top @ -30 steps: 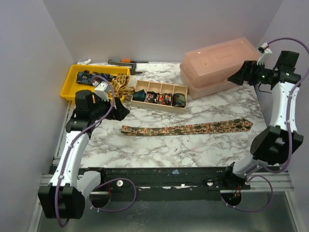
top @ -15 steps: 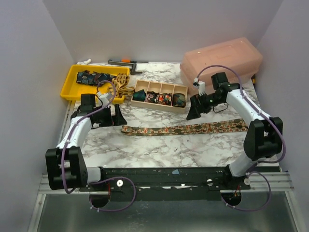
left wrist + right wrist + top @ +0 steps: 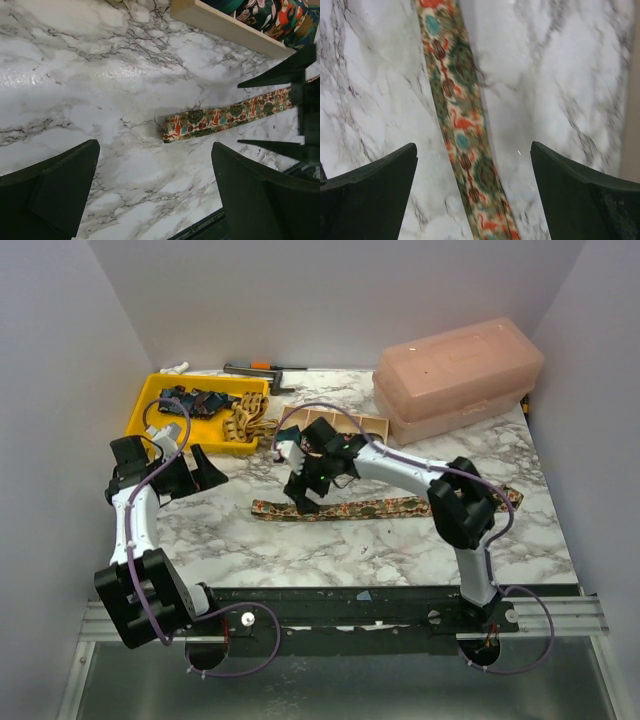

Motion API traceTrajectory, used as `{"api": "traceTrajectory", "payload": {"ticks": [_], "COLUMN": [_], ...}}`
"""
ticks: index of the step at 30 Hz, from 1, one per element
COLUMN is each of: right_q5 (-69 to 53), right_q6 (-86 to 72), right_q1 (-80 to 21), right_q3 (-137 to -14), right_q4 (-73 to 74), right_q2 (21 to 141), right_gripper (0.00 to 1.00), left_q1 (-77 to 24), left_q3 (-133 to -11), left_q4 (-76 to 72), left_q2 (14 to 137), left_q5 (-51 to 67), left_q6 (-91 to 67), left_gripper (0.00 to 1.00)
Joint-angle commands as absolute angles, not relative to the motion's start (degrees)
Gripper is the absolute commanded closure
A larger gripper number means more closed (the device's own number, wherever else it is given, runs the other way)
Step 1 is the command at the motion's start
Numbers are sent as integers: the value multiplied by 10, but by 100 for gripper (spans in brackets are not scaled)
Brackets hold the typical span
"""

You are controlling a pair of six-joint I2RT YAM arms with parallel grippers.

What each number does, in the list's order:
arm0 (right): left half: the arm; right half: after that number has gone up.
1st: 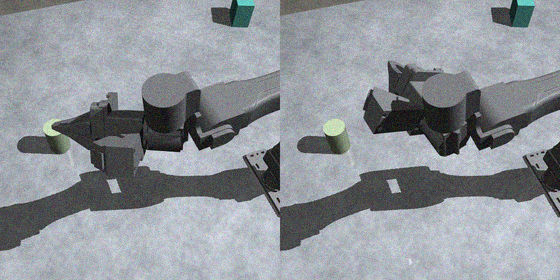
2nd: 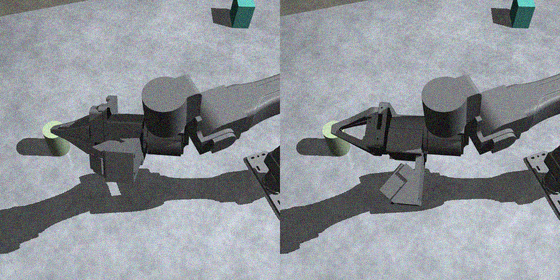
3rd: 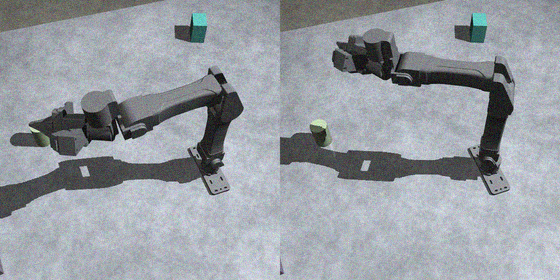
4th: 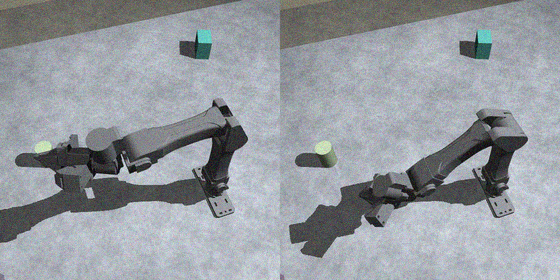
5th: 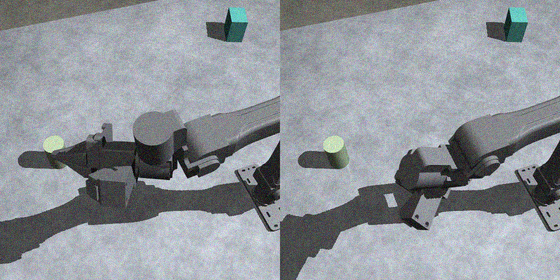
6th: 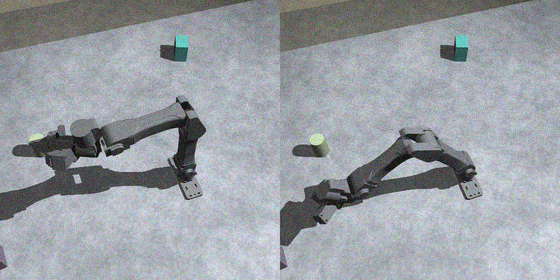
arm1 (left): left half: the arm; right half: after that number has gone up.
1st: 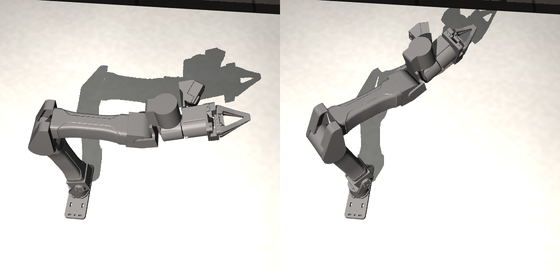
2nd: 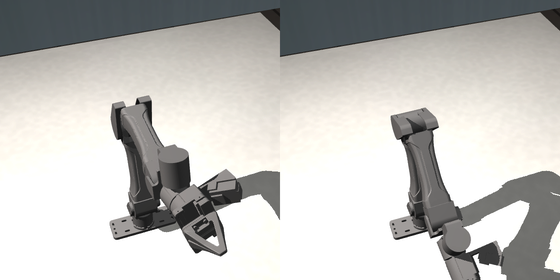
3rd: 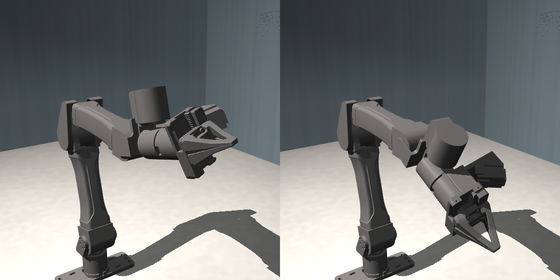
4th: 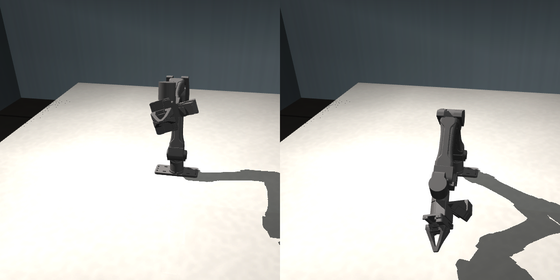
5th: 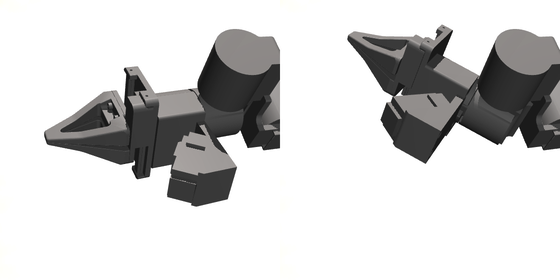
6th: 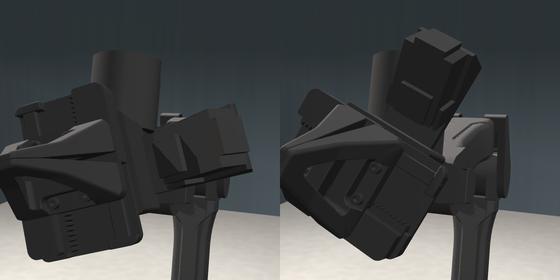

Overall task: Roll the ties
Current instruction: Roll the tie at the center of the board.

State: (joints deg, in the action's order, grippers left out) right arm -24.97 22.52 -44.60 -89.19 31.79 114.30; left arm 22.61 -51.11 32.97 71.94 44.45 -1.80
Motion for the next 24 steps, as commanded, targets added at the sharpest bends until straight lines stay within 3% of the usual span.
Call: {"api": "traceTrajectory", "payload": {"ticks": [1, 9, 11, 17, 24], "right_q5": [-224, -163, -140, -84, -57], "right_q6": [223, 253, 272, 302, 325], "right_q1": [-498, -538, -548, -565, -591], "right_q3": [-945, -950, -932, -868, -831], "right_q4": [284, 254, 243, 190, 152], "right_q2": [1218, 1273, 1279, 1272, 1245], "right_gripper": [5, 12, 17, 49, 63], "left_q1": [244, 254, 255, 257, 257], "left_q3": [-491, -481, -480, -484, -467], "left_q4": [337, 333, 326, 311, 304], "left_q2": [678, 676, 682, 696, 705], "left_q5": [451, 444, 447, 452, 459], "left_q6": [-48, -54, -66, -94, -119], "left_gripper": [3, 3, 3, 4, 5]}}
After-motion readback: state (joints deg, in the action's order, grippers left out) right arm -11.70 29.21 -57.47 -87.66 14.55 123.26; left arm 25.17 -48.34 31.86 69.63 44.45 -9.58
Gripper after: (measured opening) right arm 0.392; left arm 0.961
